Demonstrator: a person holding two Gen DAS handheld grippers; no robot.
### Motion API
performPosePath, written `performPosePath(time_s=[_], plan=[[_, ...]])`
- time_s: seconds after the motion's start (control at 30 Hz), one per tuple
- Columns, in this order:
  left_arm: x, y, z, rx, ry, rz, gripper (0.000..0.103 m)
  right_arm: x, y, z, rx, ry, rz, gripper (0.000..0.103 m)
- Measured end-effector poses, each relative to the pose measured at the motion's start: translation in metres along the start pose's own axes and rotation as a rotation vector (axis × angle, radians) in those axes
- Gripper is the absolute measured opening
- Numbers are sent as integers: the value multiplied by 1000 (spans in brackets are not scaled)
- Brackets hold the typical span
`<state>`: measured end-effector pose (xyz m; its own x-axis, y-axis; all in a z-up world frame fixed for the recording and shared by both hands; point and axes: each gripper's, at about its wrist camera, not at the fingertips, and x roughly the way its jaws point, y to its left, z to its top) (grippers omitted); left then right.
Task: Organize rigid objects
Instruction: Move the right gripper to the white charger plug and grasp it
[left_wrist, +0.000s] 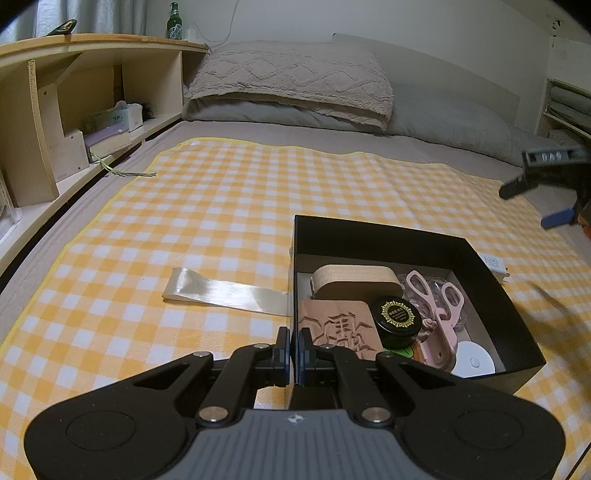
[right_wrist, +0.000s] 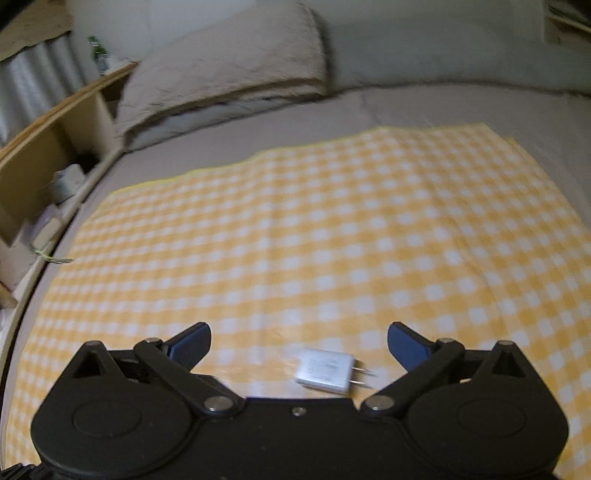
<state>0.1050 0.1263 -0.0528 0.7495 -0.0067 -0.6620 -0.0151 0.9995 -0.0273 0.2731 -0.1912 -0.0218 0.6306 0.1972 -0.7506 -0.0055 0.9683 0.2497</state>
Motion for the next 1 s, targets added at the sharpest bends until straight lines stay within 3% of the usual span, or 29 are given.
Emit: performPosePath(time_s=[0.33, 0.47, 0.67, 1.0], plan=[[1, -1, 0, -2, 1, -1, 4, 48, -42, -20, 171, 191, 57, 103], [1, -1, 0, -2, 1, -1, 4, 59, -49, -25, 195, 212, 56, 100], [2, -2, 0, -5, 3, -3, 4, 75, -52, -28, 220, 247, 44, 86], [2, -1, 0, -5, 3, -3, 5, 87, -25, -22, 137, 232, -12, 74]])
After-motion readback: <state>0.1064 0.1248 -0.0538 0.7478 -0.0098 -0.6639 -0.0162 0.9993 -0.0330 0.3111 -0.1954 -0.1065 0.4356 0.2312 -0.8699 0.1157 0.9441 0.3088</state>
